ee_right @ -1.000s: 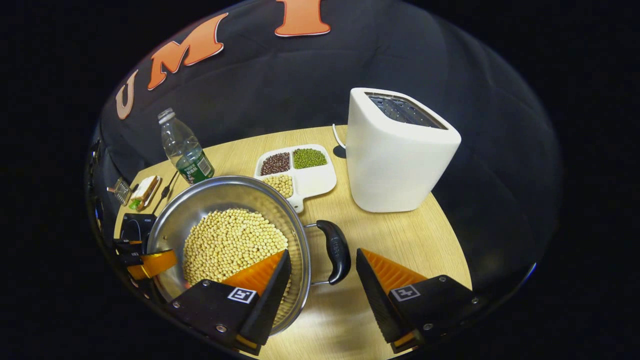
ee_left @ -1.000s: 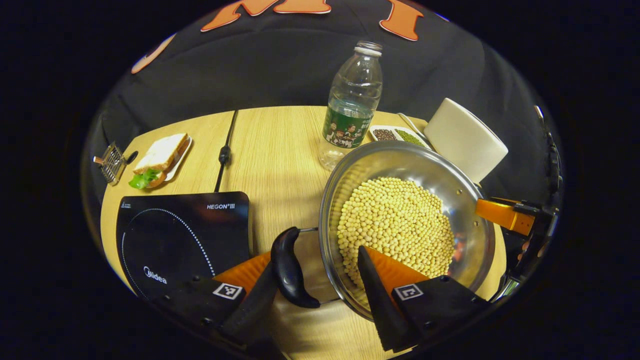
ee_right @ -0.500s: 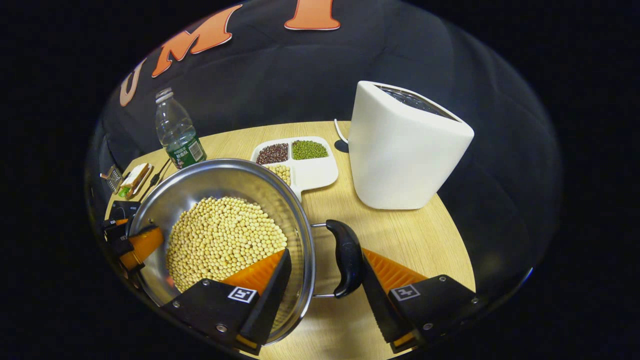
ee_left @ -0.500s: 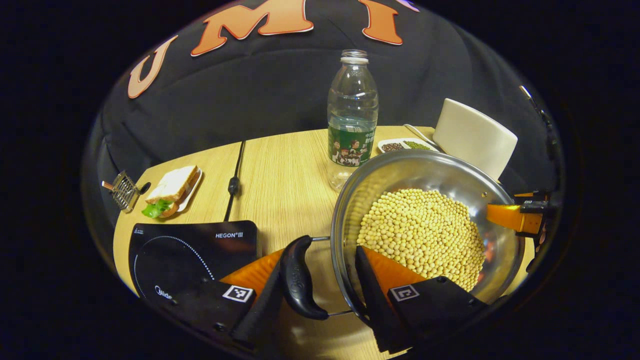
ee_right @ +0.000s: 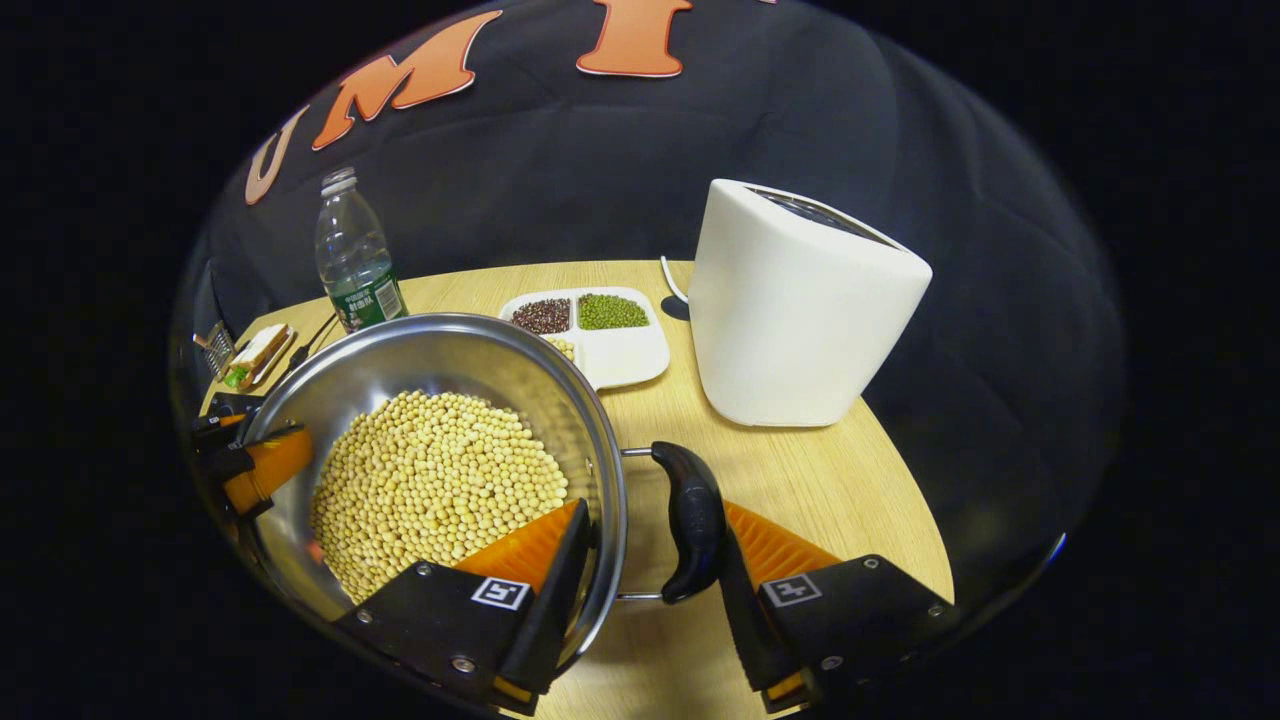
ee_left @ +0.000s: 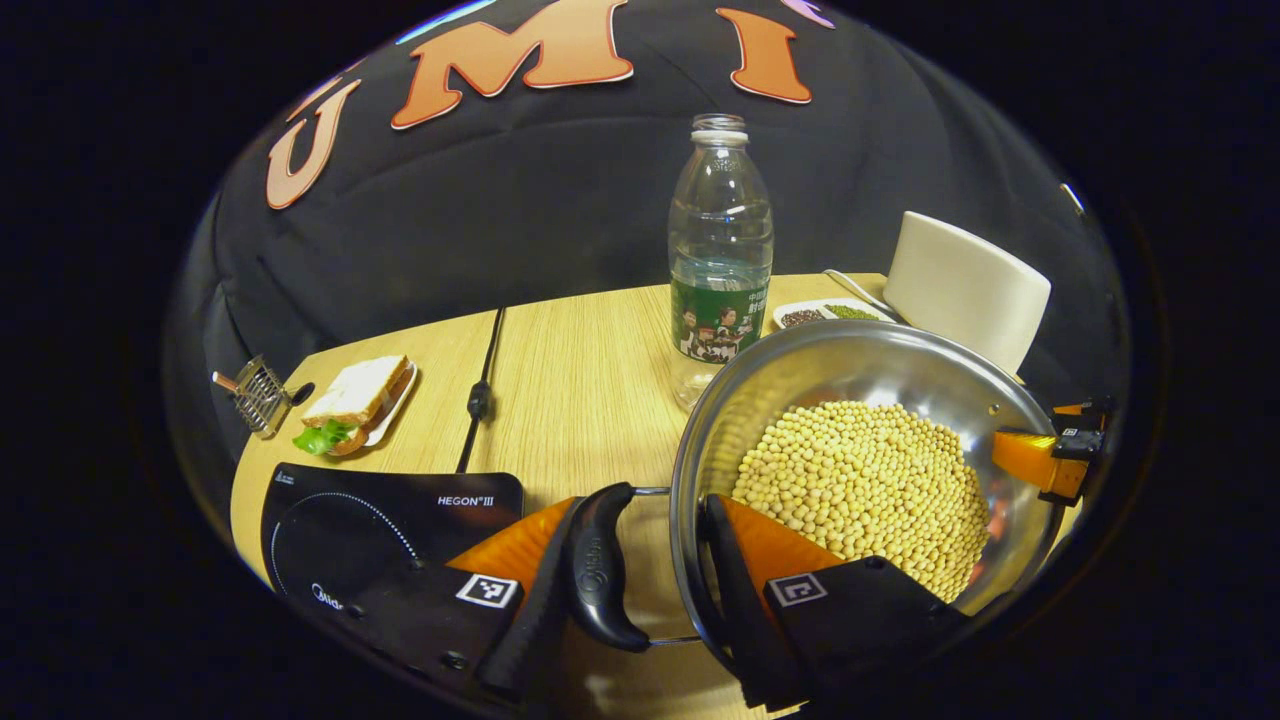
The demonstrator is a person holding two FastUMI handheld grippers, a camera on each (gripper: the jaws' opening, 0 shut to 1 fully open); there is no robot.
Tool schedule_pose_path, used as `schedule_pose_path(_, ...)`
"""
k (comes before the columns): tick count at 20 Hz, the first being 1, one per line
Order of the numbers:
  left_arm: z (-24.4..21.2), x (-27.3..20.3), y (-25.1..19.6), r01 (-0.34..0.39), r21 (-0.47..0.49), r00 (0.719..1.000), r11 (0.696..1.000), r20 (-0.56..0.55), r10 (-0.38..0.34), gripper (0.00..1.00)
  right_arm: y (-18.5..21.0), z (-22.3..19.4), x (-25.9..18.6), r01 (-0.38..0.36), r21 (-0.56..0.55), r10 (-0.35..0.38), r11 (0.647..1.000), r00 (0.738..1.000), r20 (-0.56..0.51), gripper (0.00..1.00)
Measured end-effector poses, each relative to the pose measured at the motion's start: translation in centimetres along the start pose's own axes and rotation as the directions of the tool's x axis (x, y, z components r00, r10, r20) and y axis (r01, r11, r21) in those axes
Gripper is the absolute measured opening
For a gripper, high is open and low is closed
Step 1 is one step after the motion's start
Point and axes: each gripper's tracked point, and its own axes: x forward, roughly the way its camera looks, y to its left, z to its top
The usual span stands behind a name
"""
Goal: First push the handle of the pot to place it horizontally, then grasp the pot with both hands and set it on the induction cooktop.
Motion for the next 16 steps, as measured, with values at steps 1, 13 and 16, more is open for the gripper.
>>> schedule_pose_path(1, 0.1, -0.2, 0.1, -0.003, 0.007, 1.0, 1.0, 0.005, 0.003, 0.75, 0.0, 0.0, 0.1, 0.0, 0.006, 0.0, 1.0, 1.0, 0.002, 0.69)
schedule_pose_path(13, 1.8, -3.0, 1.6, -0.03, 0.013, 0.997, 0.999, 0.067, 0.029, 0.72, -0.5, 1.3, -1.7, 0.019, -0.01, -0.018, 1.0, 0.995, 0.102, 0.6)
schedule_pose_path(16, 2.7, -6.2, 3.0, -0.035, 0.009, 0.996, 0.999, 0.086, 0.034, 0.75, -0.3, 1.0, -1.4, 0.017, -0.018, -0.014, 1.0, 0.991, 0.134, 0.65)
